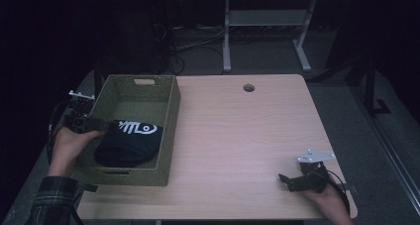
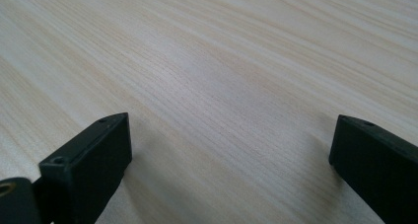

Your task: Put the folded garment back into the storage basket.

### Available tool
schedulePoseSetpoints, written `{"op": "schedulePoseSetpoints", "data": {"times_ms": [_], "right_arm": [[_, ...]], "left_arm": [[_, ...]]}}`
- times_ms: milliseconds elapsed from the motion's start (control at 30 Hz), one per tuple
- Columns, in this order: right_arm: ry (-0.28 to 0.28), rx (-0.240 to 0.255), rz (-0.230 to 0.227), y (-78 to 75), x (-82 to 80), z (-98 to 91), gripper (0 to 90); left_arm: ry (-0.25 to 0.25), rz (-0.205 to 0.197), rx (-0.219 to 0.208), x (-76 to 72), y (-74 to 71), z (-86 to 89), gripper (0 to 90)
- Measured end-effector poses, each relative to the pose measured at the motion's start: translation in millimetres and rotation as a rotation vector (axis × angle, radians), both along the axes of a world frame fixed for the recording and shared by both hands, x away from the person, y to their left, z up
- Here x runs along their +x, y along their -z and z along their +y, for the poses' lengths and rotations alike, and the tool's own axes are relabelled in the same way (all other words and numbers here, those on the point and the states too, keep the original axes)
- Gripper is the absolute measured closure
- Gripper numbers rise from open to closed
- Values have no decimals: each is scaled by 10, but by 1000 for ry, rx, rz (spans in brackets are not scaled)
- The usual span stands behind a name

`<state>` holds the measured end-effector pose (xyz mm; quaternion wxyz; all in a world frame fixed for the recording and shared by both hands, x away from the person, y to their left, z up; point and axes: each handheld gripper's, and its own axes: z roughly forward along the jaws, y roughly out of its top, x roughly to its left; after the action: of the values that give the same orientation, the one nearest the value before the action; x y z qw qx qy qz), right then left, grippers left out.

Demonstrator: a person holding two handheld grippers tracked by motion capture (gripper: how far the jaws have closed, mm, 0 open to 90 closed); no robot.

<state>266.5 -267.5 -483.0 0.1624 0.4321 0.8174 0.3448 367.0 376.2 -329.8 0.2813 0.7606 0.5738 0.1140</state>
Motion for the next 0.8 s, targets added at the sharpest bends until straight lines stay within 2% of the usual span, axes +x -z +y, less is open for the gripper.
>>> {"op": "schedulePoseSetpoints", "data": {"times_ms": [233, 533, 800], "right_arm": [[0, 0, 0, 0, 0, 0, 21], [0, 0, 0, 0, 0, 0, 22], [1, -2, 2, -1, 5, 1, 21]], "left_arm": [[10, -24, -2, 7, -35, -127, 131], [78, -82, -15, -25, -113, -401, 131], [143, -140, -68, -30, -122, -722, 131]]}}
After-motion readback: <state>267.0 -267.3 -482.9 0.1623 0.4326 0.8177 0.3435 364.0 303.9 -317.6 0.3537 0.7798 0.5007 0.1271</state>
